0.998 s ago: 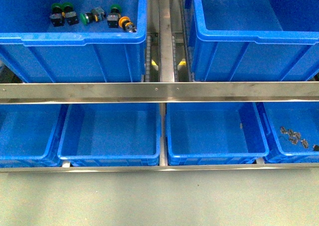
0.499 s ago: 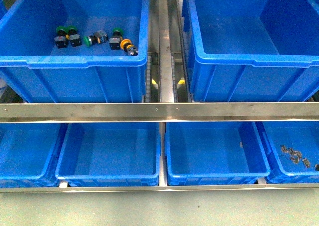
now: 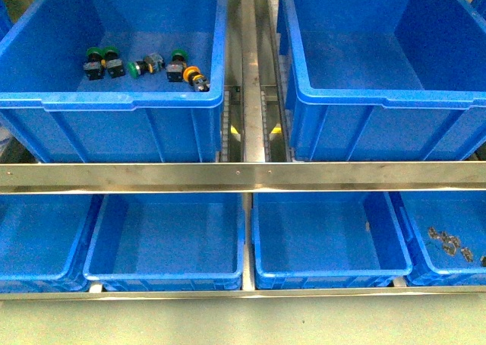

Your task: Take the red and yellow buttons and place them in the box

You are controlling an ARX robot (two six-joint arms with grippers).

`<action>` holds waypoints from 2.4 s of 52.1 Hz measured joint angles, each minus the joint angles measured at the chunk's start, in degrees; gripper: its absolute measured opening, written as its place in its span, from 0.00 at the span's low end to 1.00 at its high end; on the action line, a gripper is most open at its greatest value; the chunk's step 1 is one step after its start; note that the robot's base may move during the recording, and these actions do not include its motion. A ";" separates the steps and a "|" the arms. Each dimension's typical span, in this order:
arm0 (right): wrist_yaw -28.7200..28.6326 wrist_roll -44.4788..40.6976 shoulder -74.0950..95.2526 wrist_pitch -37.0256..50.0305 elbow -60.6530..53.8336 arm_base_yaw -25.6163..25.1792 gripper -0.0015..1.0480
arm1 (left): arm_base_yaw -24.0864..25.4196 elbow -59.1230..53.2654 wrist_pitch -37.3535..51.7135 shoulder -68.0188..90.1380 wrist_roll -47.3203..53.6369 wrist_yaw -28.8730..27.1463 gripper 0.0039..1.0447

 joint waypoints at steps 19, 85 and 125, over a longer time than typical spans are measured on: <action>0.66 -1.29 0.07 0.17 0.00 0.42 0.23 | -5.86 -0.09 3.74 -1.53 3.37 -8.04 0.92; 4.92 -7.96 -1.95 -0.48 -0.17 3.78 0.23 | -4.57 -4.57 10.62 -6.38 21.29 -14.80 0.02; 14.14 -24.72 -3.61 4.50 -6.10 8.94 0.23 | -4.55 -4.57 10.62 -6.38 21.35 -14.82 0.92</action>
